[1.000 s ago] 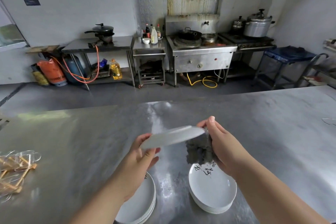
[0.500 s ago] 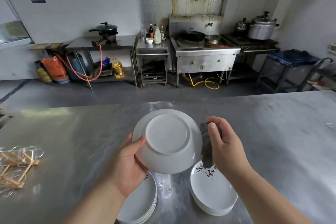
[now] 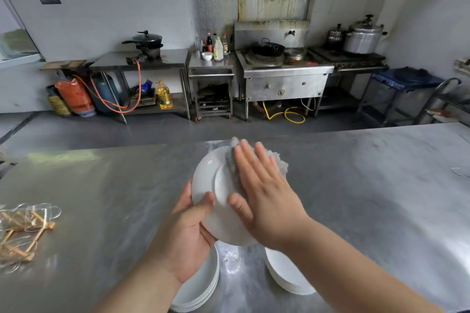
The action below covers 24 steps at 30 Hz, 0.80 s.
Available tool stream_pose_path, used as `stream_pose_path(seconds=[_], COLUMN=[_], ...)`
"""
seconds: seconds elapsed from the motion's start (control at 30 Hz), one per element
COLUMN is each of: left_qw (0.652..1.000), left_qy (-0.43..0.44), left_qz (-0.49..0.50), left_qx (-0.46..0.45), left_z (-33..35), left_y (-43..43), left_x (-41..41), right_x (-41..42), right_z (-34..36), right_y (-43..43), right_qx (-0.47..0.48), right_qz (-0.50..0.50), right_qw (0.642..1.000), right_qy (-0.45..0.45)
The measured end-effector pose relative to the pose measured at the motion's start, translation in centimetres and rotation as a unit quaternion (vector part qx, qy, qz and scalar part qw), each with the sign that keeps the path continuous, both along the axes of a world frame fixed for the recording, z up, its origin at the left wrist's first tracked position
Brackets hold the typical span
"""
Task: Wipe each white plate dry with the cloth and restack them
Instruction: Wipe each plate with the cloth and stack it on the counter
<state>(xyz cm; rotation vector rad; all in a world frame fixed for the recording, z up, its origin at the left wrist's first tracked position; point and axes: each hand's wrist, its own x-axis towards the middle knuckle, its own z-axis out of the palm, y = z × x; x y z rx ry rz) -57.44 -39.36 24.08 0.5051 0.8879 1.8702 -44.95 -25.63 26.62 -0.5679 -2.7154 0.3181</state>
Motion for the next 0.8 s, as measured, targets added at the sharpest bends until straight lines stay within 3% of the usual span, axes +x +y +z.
stream_pose_path(seconds=[0.1,0.2,0.27,0.37,0.5,0.7,0.8], left_qw=[1.000,1.000,1.000,1.000,1.000,0.995,0.995], left_qy=[-0.005,-0.003,0.001,0.001,-0.001,0.059,0.080], left_qz=[0.013,0.012,0.005,-0.016,-0.002,-0.075,-0.057], left_qx=[-0.005,-0.015,-0.013,0.013,0.011,-0.012,-0.010], left_z=[-0.2,-1.0,-1.2,-0.8,-0.5,-0.8,-0.8], left_y=[-0.2,0.0,-0.1,-0.8,-1.9,-3.0,-3.8], left_x=[-0.2,0.5,0.7,-0.4,-2.3,-2.7,-3.6], right_x=[0.8,1.0,0.3,-1.2,-1.7,-4.8,-7.5], right_z=[-0.7,-2.7,-2.7,-0.5,-0.8,-0.1,1.6], right_y=[-0.7,-4.0,-4.1,-1.6,-1.5,-3.5,-1.9], right_qx=[-0.050,-0.022,-0.006,0.009,-0.052,0.041,0.011], right_qz=[-0.016,0.118,0.152,0.111,0.028,0.179,0.177], right_qw=[0.999,0.992,0.988,0.993,0.998,0.977,0.972], right_qy=[-0.015,0.027,0.030,0.042,0.012,0.109,0.155])
